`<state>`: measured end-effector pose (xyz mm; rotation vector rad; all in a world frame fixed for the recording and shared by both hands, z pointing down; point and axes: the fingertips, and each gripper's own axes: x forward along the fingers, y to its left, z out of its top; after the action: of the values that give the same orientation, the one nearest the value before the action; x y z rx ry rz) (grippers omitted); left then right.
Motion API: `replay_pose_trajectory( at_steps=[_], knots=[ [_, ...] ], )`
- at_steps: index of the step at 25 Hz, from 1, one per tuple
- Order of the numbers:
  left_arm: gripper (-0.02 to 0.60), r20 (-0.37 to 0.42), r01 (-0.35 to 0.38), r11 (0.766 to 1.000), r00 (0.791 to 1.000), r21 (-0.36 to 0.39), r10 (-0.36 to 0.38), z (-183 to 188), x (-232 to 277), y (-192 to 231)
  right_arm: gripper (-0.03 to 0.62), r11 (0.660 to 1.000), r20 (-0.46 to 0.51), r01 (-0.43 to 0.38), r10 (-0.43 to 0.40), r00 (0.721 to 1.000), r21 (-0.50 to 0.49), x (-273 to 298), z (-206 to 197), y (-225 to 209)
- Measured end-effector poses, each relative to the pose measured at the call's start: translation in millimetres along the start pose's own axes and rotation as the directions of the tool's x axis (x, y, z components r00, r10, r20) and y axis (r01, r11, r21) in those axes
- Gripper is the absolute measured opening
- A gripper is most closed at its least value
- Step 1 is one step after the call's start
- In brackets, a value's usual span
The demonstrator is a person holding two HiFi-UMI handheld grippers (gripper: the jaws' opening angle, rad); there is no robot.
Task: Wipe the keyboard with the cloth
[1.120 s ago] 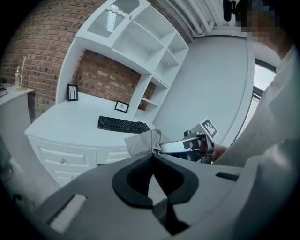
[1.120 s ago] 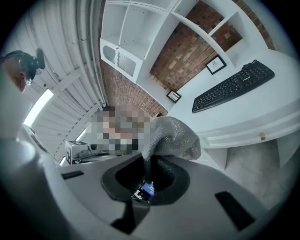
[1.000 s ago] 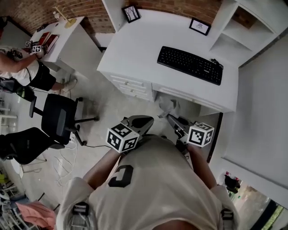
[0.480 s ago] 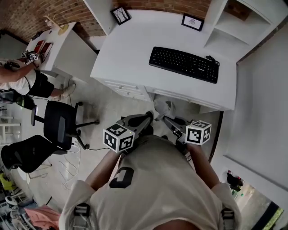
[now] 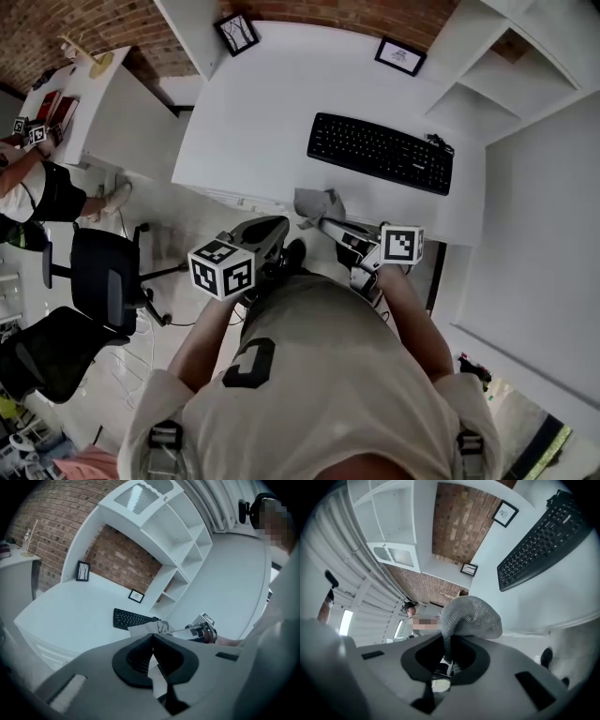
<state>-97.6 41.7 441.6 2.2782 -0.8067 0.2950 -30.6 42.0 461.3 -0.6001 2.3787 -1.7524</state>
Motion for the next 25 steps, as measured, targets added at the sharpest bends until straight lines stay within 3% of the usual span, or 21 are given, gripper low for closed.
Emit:
replay_pose_trajectory(
  at_steps=[4,10,14,19,25],
  knots=[
    [0.005,0.024,-0.021,0.999,0.999,-0.038,0.021,17,-7,47,0.015,0.998,-0.003,0.025,-0.024,1.000,0.060,48,30,-20],
    [0.005,0.059,-0.045,0.993,0.997,-0.105,0.051,35,-7,100,0.015,0.969,0.046,0.096,-0.109,0.993,0.227,91,79,-59],
    [0.005,0.068,-0.053,0.990,0.996,-0.132,0.062,43,-3,112,0.015,0.944,0.059,0.134,-0.159,0.986,0.302,106,101,-85],
    [0.005,0.067,-0.108,0.984,0.991,-0.144,0.119,45,4,117,0.015,0.928,0.075,0.201,-0.235,0.969,0.315,110,130,-126],
    [0.005,0.087,-0.181,0.964,0.976,-0.196,0.201,46,11,108,0.015,0.904,0.018,0.299,-0.319,0.948,0.305,106,138,-170]
  ],
)
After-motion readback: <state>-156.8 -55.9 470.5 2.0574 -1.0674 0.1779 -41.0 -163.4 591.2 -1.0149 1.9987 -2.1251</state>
